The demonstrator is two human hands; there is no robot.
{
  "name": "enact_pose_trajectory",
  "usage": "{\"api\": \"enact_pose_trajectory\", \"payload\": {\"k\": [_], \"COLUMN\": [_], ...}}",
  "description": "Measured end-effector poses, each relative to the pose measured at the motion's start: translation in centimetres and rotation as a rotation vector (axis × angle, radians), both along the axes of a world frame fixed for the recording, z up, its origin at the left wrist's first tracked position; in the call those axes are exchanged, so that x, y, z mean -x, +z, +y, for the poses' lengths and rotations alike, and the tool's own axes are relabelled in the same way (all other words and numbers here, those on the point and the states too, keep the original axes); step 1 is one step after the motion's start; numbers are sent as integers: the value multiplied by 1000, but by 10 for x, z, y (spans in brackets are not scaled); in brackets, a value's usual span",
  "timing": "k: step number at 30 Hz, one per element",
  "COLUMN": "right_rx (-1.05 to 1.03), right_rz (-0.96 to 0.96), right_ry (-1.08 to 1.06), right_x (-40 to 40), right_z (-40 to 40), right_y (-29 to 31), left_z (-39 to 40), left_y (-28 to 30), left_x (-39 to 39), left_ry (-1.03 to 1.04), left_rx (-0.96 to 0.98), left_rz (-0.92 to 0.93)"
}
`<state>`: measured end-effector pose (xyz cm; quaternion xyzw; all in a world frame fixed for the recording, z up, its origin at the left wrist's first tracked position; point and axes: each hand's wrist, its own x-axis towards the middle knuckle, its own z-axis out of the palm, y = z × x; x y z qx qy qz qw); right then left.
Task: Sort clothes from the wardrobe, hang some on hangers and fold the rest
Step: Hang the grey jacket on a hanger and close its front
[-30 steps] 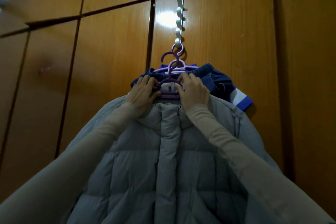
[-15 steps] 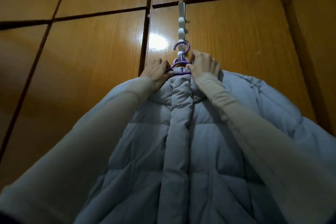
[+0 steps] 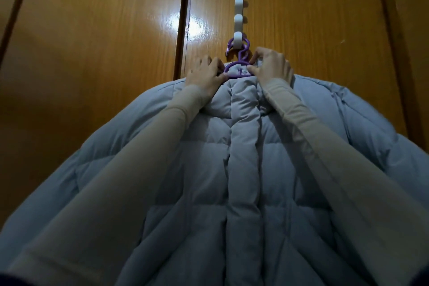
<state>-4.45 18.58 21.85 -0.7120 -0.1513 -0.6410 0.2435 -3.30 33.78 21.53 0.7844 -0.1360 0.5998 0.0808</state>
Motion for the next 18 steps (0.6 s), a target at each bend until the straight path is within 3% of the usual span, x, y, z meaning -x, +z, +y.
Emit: {"api": "enact_pose_trajectory", "payload": {"k": [7, 10, 18], "right_rx": [29, 94, 212], "right_rz": [-43, -16, 56], "right_ry": [-108, -22, -281], "right_x": [8, 5, -16], "right_z": [1, -8, -41], "right_y": [-23, -47, -193], "left_z": [3, -1, -1], "left_y": [-38, -67, -235], "left_x": [14, 18, 10], "left_ry": [-60, -94, 142], "left_rx": [51, 120, 119], "left_rz": [-47, -63, 101]}}
